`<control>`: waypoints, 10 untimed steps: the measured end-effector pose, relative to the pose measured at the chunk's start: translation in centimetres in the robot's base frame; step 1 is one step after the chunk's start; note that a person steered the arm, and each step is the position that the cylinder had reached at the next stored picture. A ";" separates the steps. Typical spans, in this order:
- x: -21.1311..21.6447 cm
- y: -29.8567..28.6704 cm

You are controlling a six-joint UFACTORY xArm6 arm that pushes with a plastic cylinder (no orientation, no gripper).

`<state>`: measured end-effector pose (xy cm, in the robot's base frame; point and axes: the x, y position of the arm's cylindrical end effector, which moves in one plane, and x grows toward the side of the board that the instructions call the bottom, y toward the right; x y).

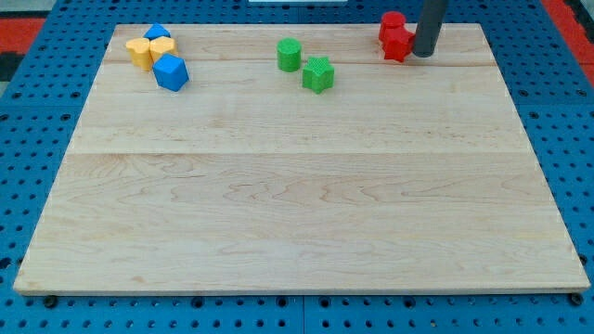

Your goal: Push the green star and green circle towards center of the board

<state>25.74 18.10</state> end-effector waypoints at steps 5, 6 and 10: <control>6.7 -10.6; 8.3 -14.1; 5.7 -25.1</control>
<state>31.46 -6.97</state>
